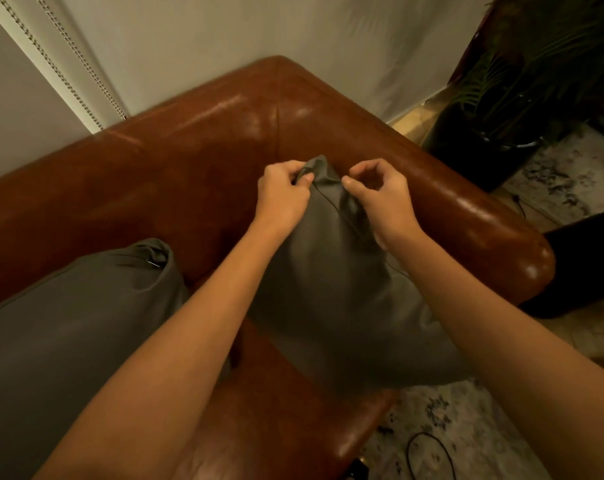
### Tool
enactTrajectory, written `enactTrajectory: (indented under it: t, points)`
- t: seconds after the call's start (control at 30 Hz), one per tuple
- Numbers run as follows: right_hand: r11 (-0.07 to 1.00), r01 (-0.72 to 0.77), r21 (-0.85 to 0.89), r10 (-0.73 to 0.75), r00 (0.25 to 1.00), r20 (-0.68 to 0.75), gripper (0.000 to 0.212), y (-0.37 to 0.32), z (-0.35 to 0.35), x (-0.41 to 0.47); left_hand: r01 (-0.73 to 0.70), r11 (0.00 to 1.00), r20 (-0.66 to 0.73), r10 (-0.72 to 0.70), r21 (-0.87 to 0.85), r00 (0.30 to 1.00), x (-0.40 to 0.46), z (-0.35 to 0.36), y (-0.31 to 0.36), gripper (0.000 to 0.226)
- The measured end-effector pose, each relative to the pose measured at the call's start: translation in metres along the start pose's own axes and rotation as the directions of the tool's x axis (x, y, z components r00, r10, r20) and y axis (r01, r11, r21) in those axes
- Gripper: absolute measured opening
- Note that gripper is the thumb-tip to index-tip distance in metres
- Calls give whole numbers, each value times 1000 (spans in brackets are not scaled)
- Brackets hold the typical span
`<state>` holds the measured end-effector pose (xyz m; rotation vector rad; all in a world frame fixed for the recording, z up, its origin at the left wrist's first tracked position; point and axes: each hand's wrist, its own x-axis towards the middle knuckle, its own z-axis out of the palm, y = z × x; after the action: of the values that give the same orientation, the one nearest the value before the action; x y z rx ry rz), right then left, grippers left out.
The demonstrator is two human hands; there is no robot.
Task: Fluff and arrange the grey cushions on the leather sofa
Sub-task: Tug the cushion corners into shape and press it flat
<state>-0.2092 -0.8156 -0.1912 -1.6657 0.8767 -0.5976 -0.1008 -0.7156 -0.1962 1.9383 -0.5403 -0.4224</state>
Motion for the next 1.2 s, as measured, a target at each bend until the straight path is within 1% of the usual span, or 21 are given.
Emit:
enactTrajectory:
  t: [0.07,0.1,0.17,0.23,0.27,0.3,0.33,0.4,0.47,0.53,0.6,0.63,0.67,0.77,0.87,0.9,0.97,1.03,1.07,1.13,1.2]
  points:
    - [994,-107,-22,108,993,55,15,-1,-14,2,109,988,-50,-115,-114,992,7,-3,-5,18]
    - [985,-142,-96,152,982,110,22,0,-22,0,160,973,-64,-173,-167,983,11,-4,-9,17]
    - [944,-162,-287,237,939,249,45,7,-36,-9,208,950,-89,-234,-234,968,16,-7,-16,15]
    - [869,-95,-485,292,891,348,74,20,-43,-19,179,953,-115,-212,-243,970,16,-6,-20,10]
    - [830,-54,-556,302,880,366,85,27,-44,-24,147,964,-126,-178,-224,976,14,-5,-20,5]
    - [804,-29,-594,298,884,360,91,34,-45,-26,114,974,-138,-142,-196,980,13,-3,-19,9]
    - [795,-25,-606,286,897,338,93,38,-45,-29,91,982,-141,-115,-163,983,11,-1,-19,20]
    - [813,-30,-582,240,927,288,84,47,-50,-32,116,984,-124,-133,-135,983,9,3,-18,42]
    - [834,-38,-550,193,955,226,65,55,-56,-34,242,957,-36,-250,-160,967,10,5,-25,56]
    - [837,-62,-544,169,974,148,62,59,-59,-36,366,922,126,-351,-127,928,5,7,-39,66]
    - [837,-37,-545,110,989,102,57,56,-60,-42,428,902,247,-406,-45,880,-5,7,-56,74]
    - [848,-5,-529,58,995,83,50,54,-59,-46,434,901,262,-415,-15,871,-11,8,-60,75]
    - [865,32,-501,4,998,70,42,51,-59,-51,428,904,240,-413,-10,879,-15,8,-62,74]
    - [920,104,-378,-93,994,49,30,39,-57,-70,370,929,90,-367,-25,926,-25,8,-53,71]
    - [964,132,-232,-136,991,1,30,30,-59,-80,279,946,17,-280,-165,960,-33,6,-31,66]
    - [972,147,-186,-155,988,-30,31,27,-62,-83,225,953,-20,-233,-204,972,-36,5,-21,63]
    - [983,174,-55,-179,979,-94,26,22,-68,-89,58,974,-93,-81,-221,992,-38,4,-1,53]
    - [985,152,87,-141,982,-122,25,25,-75,-101,-144,976,-117,126,-161,985,-38,6,19,44]
    - [985,131,115,-116,985,-125,28,33,-79,-107,-244,962,-102,232,-121,967,-39,9,27,43]
    - [993,61,98,-49,991,-121,36,56,-88,-122,-394,919,11,394,-9,919,-44,22,35,48]
    - [994,-18,110,32,991,-131,45,76,-101,-136,-486,861,172,461,152,871,-57,40,25,53]
